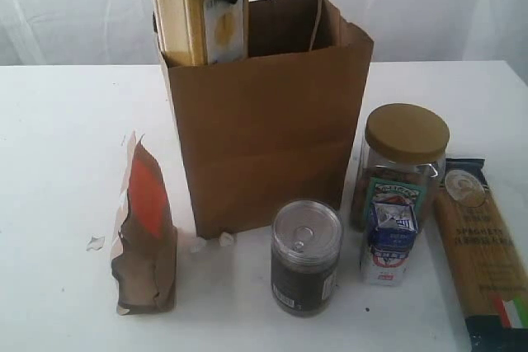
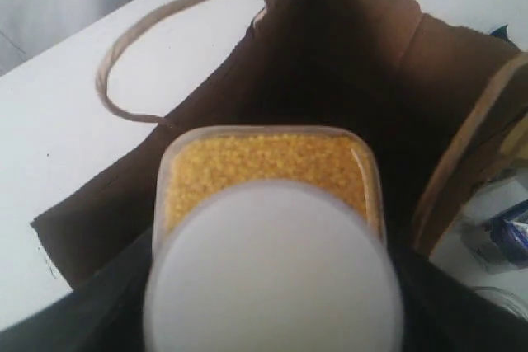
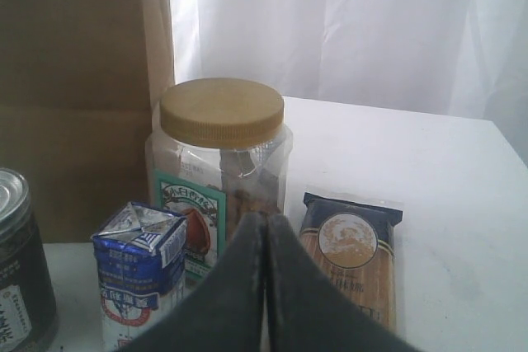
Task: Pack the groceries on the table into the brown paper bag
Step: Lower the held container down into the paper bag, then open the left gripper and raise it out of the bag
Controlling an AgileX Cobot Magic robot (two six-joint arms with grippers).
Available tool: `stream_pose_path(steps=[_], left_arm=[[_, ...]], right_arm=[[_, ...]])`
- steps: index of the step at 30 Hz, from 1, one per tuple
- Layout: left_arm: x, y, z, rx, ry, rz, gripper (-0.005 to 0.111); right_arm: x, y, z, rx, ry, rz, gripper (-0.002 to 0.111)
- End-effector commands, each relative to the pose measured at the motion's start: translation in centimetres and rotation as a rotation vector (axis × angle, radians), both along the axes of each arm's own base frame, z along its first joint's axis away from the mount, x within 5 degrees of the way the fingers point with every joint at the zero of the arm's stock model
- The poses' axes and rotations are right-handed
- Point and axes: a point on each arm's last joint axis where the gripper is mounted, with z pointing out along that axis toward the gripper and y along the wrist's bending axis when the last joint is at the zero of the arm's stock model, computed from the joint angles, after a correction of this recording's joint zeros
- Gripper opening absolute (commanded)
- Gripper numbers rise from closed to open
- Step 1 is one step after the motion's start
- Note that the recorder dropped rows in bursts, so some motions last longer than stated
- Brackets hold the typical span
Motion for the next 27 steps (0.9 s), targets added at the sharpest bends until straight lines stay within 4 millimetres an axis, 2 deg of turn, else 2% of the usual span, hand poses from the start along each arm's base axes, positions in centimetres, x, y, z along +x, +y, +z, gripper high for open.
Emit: stream_pose_path(steps=[1,5,10,12,14,15,17,19,27], left_arm=[[0.3,-0.3,0.0,-0.013,-0.009,-0.010,0.000],[1.4,-1.2,-1.1,-0.016,-0.014,-0.011,0.000],[2.1,-2.2,-2.9,0.007,0.062,-0.018,0.002],[2.2,-2.3,-3.2,0.005,0.076,-0.021,0.009],[2.1,-2.3,-3.3,0.006,0.082,-0.019,0.027],[2.0,-2.3,-3.4,0.014,0.099,-0.015,0.042],[1.8,-2.1,-3.6,0.040,0.132,-0.013,0.058],[1.7,-2.0,-3.8,0.054,0.153,-0.013,0.063],[1.5,-1.9,-3.9,0.066,0.178,-0.016,0.063]], right_arm=[[0.0,0.0,-0.1,0.006,-0.010,-0.008,0.000],[0.0,0.0,-0.1,0.006,-0.010,-0.008,0.000],[0.0,0.0,-0.1,0.006,-0.010,-0.008,0.000],[0.0,0.0,-0.1,0.006,-0.010,-0.008,0.000],[0.0,0.0,-0.1,0.006,-0.010,-0.008,0.000],[0.0,0.0,-0.1,0.006,-0.010,-0.008,0.000],[0.0,0.0,-0.1,0.006,-0.010,-0.008,0.000],[0.0,0.0,-0.1,0.006,-0.010,-0.008,0.000],[0.0,0.0,-0.1,0.006,-0.010,-0.008,0.000]])
